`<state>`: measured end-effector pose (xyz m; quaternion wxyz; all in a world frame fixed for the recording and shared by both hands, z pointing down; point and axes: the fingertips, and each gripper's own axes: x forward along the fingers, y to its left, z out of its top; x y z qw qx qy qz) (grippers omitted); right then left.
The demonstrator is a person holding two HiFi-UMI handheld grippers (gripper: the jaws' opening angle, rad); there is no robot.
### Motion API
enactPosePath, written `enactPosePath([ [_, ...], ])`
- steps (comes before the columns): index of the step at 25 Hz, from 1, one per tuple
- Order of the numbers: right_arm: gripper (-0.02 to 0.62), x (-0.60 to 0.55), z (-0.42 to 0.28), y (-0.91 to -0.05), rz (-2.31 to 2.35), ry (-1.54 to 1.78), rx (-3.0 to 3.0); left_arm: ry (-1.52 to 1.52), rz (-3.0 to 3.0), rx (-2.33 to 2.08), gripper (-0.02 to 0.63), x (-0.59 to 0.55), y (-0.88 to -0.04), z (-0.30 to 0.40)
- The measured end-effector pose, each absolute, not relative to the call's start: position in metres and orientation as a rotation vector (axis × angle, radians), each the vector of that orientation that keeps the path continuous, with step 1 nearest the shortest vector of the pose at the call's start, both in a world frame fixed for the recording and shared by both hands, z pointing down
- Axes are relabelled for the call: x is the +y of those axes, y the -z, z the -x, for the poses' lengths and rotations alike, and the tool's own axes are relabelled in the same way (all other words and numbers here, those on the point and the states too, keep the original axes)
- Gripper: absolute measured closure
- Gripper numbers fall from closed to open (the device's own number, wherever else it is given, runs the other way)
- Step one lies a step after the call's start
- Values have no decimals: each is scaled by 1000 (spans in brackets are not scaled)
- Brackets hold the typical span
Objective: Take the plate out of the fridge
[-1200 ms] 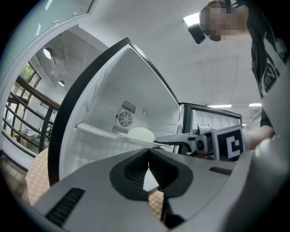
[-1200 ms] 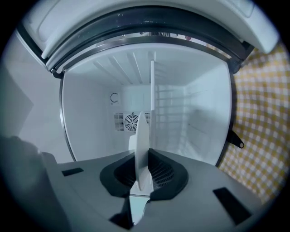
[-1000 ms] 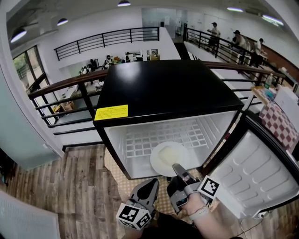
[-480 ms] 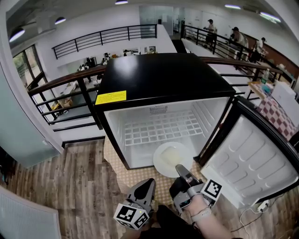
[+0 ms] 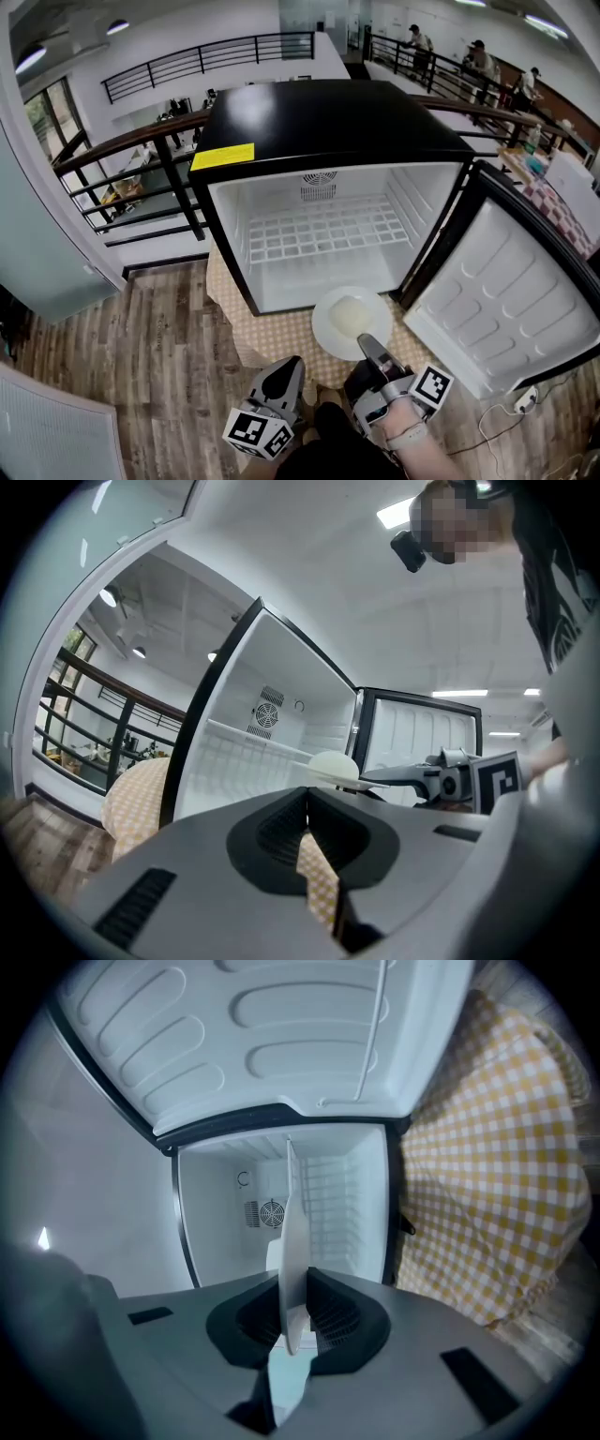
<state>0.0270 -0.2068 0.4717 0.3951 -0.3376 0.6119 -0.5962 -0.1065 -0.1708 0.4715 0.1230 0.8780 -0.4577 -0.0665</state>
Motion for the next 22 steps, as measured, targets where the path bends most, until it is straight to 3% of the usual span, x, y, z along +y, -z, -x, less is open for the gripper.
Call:
enactPosePath([
  [22,538,-172,-23,-497,714,1533,1643,114,-2487,-1433,597,-138,-502,126],
])
